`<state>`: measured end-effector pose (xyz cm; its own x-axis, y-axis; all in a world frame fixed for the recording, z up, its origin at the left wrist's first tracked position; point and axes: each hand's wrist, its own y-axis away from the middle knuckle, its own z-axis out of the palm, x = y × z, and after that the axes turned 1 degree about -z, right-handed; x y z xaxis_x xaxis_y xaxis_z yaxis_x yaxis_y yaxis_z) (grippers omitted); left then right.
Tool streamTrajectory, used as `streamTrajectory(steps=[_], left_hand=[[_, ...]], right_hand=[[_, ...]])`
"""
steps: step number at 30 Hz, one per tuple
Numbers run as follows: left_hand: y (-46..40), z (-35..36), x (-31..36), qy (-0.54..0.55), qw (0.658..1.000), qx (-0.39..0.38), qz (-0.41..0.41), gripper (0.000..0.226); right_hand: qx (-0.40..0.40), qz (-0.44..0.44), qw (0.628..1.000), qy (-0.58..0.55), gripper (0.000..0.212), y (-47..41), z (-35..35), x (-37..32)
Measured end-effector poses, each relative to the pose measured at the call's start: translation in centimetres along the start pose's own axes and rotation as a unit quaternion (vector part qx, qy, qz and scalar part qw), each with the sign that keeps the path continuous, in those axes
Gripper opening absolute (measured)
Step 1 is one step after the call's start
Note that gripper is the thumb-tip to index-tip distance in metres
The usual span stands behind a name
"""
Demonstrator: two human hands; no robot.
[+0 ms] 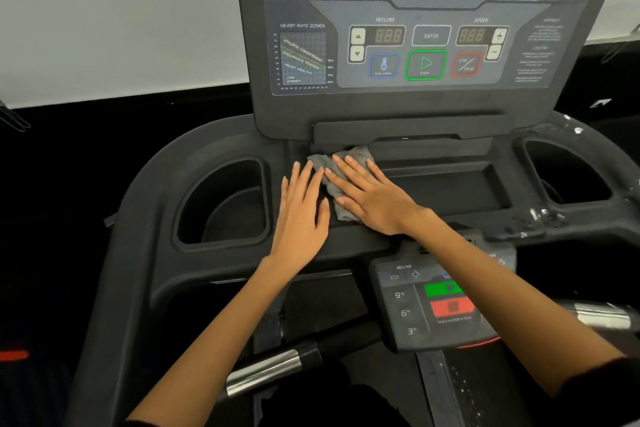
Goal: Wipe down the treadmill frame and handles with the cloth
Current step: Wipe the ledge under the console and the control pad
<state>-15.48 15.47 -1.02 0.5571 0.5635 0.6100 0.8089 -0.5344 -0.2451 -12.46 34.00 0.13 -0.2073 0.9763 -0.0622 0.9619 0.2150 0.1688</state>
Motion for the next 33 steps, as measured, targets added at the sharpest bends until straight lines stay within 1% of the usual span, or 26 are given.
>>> streamTrajectory(steps=[3,4,6,8,9,11,14,15,17,19,23,26,28,30,33], left_hand=[[-0.9,0.8,0.8,-0.04,0.999,-0.03,0.003,0.052],[-1.1,1.0,1.0,-0.057,0.998,-0.038,0.002,0.052],[-1.4,1.4,1.1,-0.099,0.994,-0.055,0.0,0.052],[-1.5,1.7,1.1,-0.135,0.989,-0.062,-0.001,0.051],[-1.4,1.8,1.1,-0.144,0.988,-0.061,0.0,0.05],[-1.3,1.9,1.0,-0.147,0.987,-0.06,-0.002,0.049],[-1.5,1.9,1.0,-0.13,0.99,-0.056,-0.017,0.051],[-1.5,1.9,1.0,-0.117,0.992,-0.051,-0.02,0.054],[-1.5,1.9,1.1,-0.083,0.995,-0.042,-0.022,0.062],[-1.4,1.9,1.1,-0.034,0.998,-0.037,-0.032,0.064],[-1.4,1.7,1.2,0.036,0.998,-0.023,-0.046,0.063],[-1.4,1.5,1.1,0.117,0.991,-0.002,-0.068,0.058],[-1.3,1.4,1.0,0.154,0.984,0.007,-0.084,0.057],[-1.2,1.4,1.2,0.154,0.984,0.011,-0.085,0.06],[-1.1,1.2,1.4,0.119,0.99,0.002,-0.071,0.058]], right_hand=[[-0.018,0.039,0.999,-0.008,0.082,0.8,0.1,0.4],[-0.02,0.057,0.998,-0.011,0.083,1.2,0.1,0.5],[-0.031,0.101,0.994,-0.029,0.075,1.7,0.1,0.6],[-0.06,0.147,0.986,-0.052,0.063,2.1,-0.4,0.4],[-0.077,0.172,0.98,-0.062,0.06,2.3,-0.6,0.1],[-0.093,0.239,0.964,-0.072,0.063,2.5,-0.9,-1.0],[-0.1,0.346,0.932,-0.044,0.068,2.0,-1.0,-3.6],[-0.108,0.37,0.922,-0.041,0.068,1.7,-1.2,-4.5],[-0.125,0.392,0.91,-0.047,0.067,1.3,-1.9,-6.0],[-0.127,0.381,0.915,-0.049,0.065,1.1,-2.3,-7.0],[-0.119,0.319,0.94,-0.033,0.062,1.4,-2.3,-9.4],[-0.118,0.27,0.955,-0.035,0.062,1.9,-2.7,-10.7],[-0.118,0.222,0.967,-0.032,0.06,2.5,-3.0,-10.9],[-0.101,0.175,0.979,-0.038,0.055,3.3,-3.1,-10.3],[-0.052,0.114,0.991,-0.056,0.04,4.6,-4.2,-8.7]])
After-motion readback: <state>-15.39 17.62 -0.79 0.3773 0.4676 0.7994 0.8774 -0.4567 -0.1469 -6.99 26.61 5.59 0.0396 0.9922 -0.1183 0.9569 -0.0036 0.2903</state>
